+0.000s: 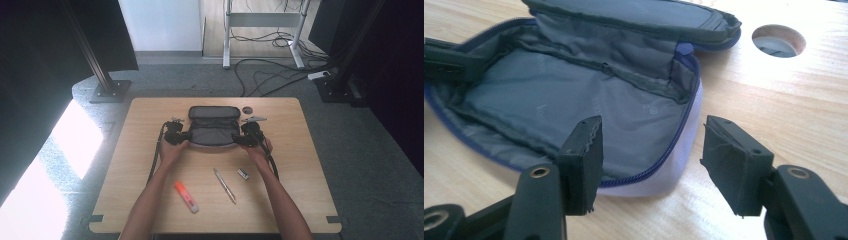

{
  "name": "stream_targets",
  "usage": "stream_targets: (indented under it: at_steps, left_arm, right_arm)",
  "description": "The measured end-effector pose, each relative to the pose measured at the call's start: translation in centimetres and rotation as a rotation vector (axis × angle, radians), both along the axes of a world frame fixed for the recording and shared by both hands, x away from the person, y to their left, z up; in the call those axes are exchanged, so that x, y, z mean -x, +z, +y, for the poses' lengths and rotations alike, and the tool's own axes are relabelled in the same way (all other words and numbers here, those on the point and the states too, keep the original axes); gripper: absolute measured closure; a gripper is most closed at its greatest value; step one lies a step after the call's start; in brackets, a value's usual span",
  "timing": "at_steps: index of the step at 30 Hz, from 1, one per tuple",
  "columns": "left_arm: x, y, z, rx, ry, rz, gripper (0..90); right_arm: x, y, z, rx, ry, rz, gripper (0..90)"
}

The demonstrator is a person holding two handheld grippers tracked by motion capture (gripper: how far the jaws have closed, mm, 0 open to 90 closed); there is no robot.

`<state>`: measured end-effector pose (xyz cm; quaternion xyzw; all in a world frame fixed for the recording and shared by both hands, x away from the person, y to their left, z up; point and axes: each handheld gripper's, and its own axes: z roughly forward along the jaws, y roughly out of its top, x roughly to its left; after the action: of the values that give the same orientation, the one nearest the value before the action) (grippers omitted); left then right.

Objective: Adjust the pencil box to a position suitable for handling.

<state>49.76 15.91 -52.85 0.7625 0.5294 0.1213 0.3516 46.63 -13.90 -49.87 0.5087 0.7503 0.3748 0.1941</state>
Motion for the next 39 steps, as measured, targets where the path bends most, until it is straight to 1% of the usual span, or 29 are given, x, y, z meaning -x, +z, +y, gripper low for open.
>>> stream_targets:
  at_steps: [4,5,6,7,9,13,16,17,20,23,27,30,37,39]
  left_arm:
    - [0.0,0.0,0.0,0.001,0.001,0.0,74.4]
    - [0.0,0.0,0.0,0.002,0.002,0.001,74.4]
    - [0.0,0.0,0.0,0.002,0.002,0.0,74.4]
    - [0.0,0.0,0.0,0.002,0.0,0.001,74.4]
    - [0.0,0.0,0.0,0.003,0.0,0.001,74.4]
    - [0.0,0.0,0.1,0.003,-0.002,0.001,74.3]
    - [0.0,0.0,0.1,0.002,-0.002,0.001,74.4]
    - [0.0,0.0,0.0,-0.001,-0.002,0.001,74.3]
    - [0.0,0.0,0.0,-0.006,-0.001,-0.001,74.3]
    - [0.0,0.0,0.0,-0.006,-0.001,-0.001,74.6]
    - [-0.1,-0.1,0.1,-0.003,-0.001,0.002,74.7]
    - [-0.1,-0.1,0.1,-0.003,-0.001,0.002,74.7]
    - [-0.1,-0.2,0.1,-0.005,0.002,0.004,74.1]
    - [-0.2,-0.2,0.2,-0.003,0.002,0.004,73.1]
  right_arm:
    - [-0.6,0.1,0.3,0.009,0.001,0.004,42.3]
    - [-0.8,0.0,0.4,0.012,0.002,-0.003,43.3]
    - [-0.9,0.0,0.5,0.012,0.0,0.001,43.0]
    - [-1.2,-0.1,0.6,0.018,-0.001,0.014,42.9]
    - [-1.6,-0.3,0.8,0.03,0.002,0.02,43.4]
    - [-2.2,-0.6,1.1,0.038,0.005,0.031,46.3]
    - [-2.5,-0.9,1.2,0.047,-0.004,0.032,52.1]
    - [-2.6,-1.1,1.2,0.047,-0.017,0.036,54.9]
    - [-3.0,-1.6,0.9,0.043,-0.036,0.057,60.0]
    - [-3.3,-2.3,0.6,0.047,-0.042,0.081,67.6]
    - [-3.5,-2.7,0.5,0.044,-0.047,0.096,71.8]
    - [-3.6,-2.8,0.5,0.047,-0.051,0.098,74.1]
    - [-3.6,-2.9,0.4,0.065,-0.053,0.101,80.2]
    - [-3.6,-2.9,0.6,0.078,-0.054,0.097,82.0]
